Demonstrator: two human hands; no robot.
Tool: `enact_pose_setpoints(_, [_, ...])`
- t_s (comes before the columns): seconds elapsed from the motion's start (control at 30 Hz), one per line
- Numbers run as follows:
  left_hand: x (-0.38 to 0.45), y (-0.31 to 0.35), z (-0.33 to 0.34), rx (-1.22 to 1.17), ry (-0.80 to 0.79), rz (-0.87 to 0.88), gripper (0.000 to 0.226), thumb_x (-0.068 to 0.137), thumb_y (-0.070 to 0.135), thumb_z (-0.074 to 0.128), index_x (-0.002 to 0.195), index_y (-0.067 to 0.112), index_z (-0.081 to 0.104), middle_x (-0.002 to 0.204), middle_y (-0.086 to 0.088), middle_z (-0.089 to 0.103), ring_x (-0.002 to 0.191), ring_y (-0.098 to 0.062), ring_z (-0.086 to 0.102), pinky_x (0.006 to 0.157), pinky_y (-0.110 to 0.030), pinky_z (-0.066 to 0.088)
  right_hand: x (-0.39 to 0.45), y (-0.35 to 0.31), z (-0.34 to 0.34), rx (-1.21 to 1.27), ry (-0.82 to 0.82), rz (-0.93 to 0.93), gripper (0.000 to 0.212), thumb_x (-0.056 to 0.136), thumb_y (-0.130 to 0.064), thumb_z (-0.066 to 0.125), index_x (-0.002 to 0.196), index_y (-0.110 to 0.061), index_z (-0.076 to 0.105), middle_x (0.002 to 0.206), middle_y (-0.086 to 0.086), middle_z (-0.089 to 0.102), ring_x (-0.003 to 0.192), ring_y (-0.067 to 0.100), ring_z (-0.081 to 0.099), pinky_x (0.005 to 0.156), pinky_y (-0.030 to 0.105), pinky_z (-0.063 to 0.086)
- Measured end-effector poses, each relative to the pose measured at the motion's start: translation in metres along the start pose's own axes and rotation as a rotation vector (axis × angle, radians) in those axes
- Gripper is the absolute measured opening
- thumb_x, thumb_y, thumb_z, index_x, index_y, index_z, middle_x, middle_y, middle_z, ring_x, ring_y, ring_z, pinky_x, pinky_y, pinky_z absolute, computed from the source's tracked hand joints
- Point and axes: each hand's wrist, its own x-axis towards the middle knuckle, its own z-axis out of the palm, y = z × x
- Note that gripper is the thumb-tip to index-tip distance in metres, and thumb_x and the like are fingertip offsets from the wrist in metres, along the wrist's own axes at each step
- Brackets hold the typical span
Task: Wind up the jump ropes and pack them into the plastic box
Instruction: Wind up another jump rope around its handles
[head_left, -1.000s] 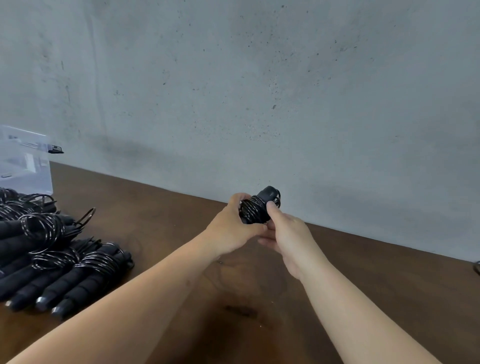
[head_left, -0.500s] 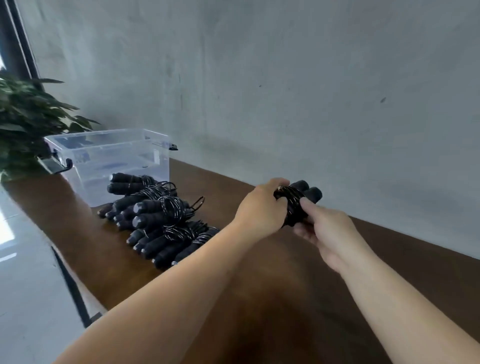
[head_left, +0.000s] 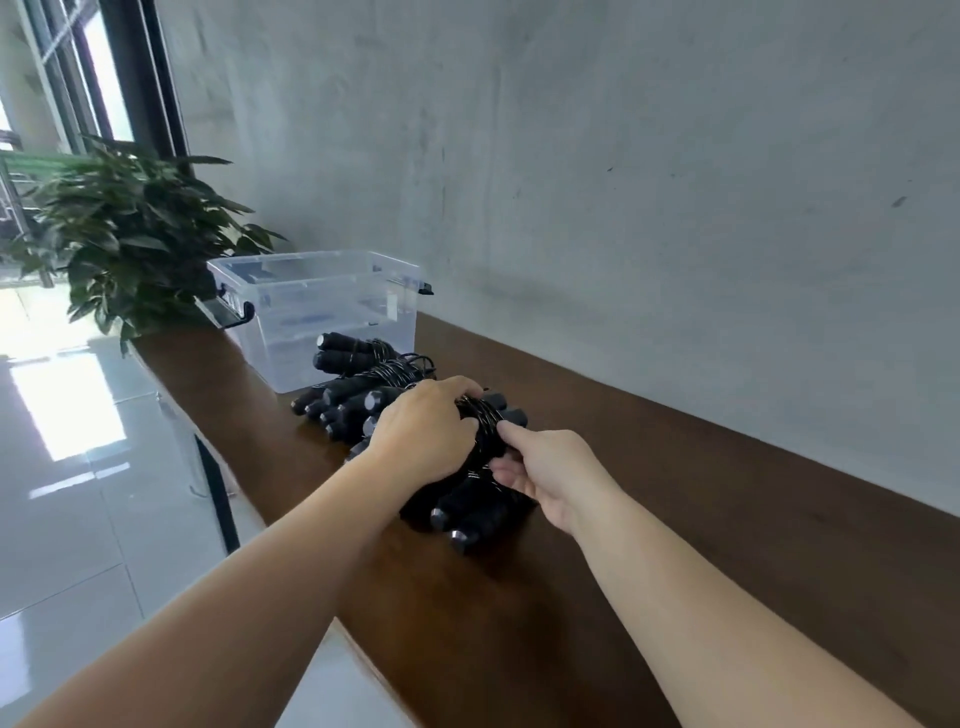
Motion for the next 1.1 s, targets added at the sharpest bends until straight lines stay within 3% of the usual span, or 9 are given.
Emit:
enact_pose_setpoints(0.1, [-0.004, -0.009, 0.005, 0.082, -0.012, -0.007, 0.038, 0.094, 0.029, 0.051, 0.13, 0.038, 0.051, 0.126, 0.001, 0.06, 0.11, -0.021, 0.057, 0.084, -0.032, 0.042, -0.001, 0.003, 0.006, -0.106, 0.018, -0.014, 0.019, 0.092, -0.024, 0.068, 0.092, -0.005, 0.066, 0.081, 0.012, 0.072, 0.067, 0.017, 0.067, 0.082, 0.035, 0.06])
enact_pose_setpoints(0.23, [-0.007, -0.011, 0.011, 0.117, 0.044, 0.036, 0.041, 0.095, 0.028, 0.05, 0.136, 0.032, 0.048, 0.132, 0.0, 0.057, 0.124, -0.024, 0.044, 0.098, -0.038, 0.038, -0.001, 0.001, 0.009, -0.197, 0.066, -0.077, 0.022, 0.091, -0.026, 0.068, 0.079, -0.007, 0.067, 0.074, 0.01, 0.07, 0.062, 0.016, 0.065, 0.083, 0.038, 0.06])
enact_pose_setpoints(0.37, [-0.007, -0.008, 0.013, 0.072, 0.06, 0.045, 0.042, 0.094, 0.029, 0.051, 0.136, 0.029, 0.048, 0.137, 0.001, 0.053, 0.127, -0.023, 0.041, 0.106, -0.041, 0.036, -0.001, 0.001, 0.004, -0.255, 0.079, -0.095, 0.027, 0.091, -0.03, 0.067, 0.082, -0.005, 0.069, 0.07, 0.008, 0.066, 0.055, 0.015, 0.059, 0.076, 0.034, 0.058])
enact_pose_setpoints(0.6, [-0.005, 0.0, 0.018, 0.054, 0.153, 0.071, 0.034, 0.092, 0.035, 0.056, 0.126, 0.029, 0.058, 0.131, 0.005, 0.055, 0.124, -0.02, 0.045, 0.103, -0.037, 0.035, -0.004, 0.002, -0.008, -0.24, 0.063, -0.094, 0.021, 0.092, -0.031, 0.063, 0.088, -0.011, 0.068, 0.075, 0.007, 0.066, 0.059, 0.014, 0.059, 0.066, 0.027, 0.055])
enact_pose_setpoints(0.7, [-0.009, 0.015, 0.015, -0.054, 0.315, 0.1, 0.017, 0.091, 0.042, 0.057, 0.094, 0.026, 0.063, 0.094, 0.01, 0.061, 0.094, -0.015, 0.055, 0.08, -0.032, 0.044, -0.015, -0.005, -0.017, -0.274, 0.063, -0.149, 0.021, 0.094, -0.031, 0.059, 0.088, -0.013, 0.067, 0.076, 0.005, 0.064, 0.058, 0.013, 0.056, 0.055, 0.021, 0.047])
enact_pose_setpoints(0.77, [-0.013, 0.03, 0.015, -0.16, 0.348, 0.095, 0.029, 0.091, 0.041, 0.058, 0.071, 0.021, 0.052, 0.064, 0.009, 0.052, 0.064, -0.011, 0.051, 0.058, -0.028, 0.038, -0.023, -0.01, -0.025, -0.275, 0.073, -0.174, 0.027, 0.093, -0.033, 0.057, 0.082, -0.011, 0.066, 0.069, 0.004, 0.058, 0.054, 0.014, 0.051, 0.051, 0.024, 0.043])
enact_pose_setpoints(0.83, [-0.017, 0.05, 0.015, -0.332, 0.299, 0.083, 0.036, 0.089, 0.031, 0.059, 0.061, 0.015, 0.041, 0.052, 0.008, 0.041, 0.051, -0.012, 0.039, 0.051, -0.027, 0.032, -0.035, -0.016, -0.039, -0.263, 0.107, -0.189, 0.033, 0.092, -0.039, 0.055, 0.073, -0.013, 0.062, 0.065, 0.004, 0.05, 0.055, 0.017, 0.044, 0.05, 0.029, 0.036])
enact_pose_setpoints(0.97, [-0.029, 0.099, 0.031, -0.736, 0.141, -0.007, 0.036, 0.085, 0.019, 0.059, 0.058, 0.015, 0.036, 0.05, 0.007, 0.033, 0.051, -0.013, 0.029, 0.051, -0.027, 0.026, -0.067, -0.025, -0.083, -0.249, 0.22, -0.289, 0.039, 0.089, -0.038, 0.058, 0.057, -0.018, 0.05, 0.062, 0.003, 0.043, 0.061, 0.019, 0.041, 0.06, 0.034, 0.032])
enact_pose_setpoints(1.1, [-0.056, 0.18, 0.068, -0.875, -0.096, 0.087, 0.041, 0.087, 0.022, 0.062, 0.055, 0.018, 0.035, 0.048, 0.008, 0.032, 0.051, -0.016, 0.031, 0.052, -0.029, 0.027, -0.117, -0.025, -0.172, -0.191, 0.416, -0.356, 0.044, 0.089, -0.033, 0.06, 0.049, -0.019, 0.046, 0.047, -0.005, 0.036, 0.052, 0.017, 0.036, 0.053, 0.03, 0.028])
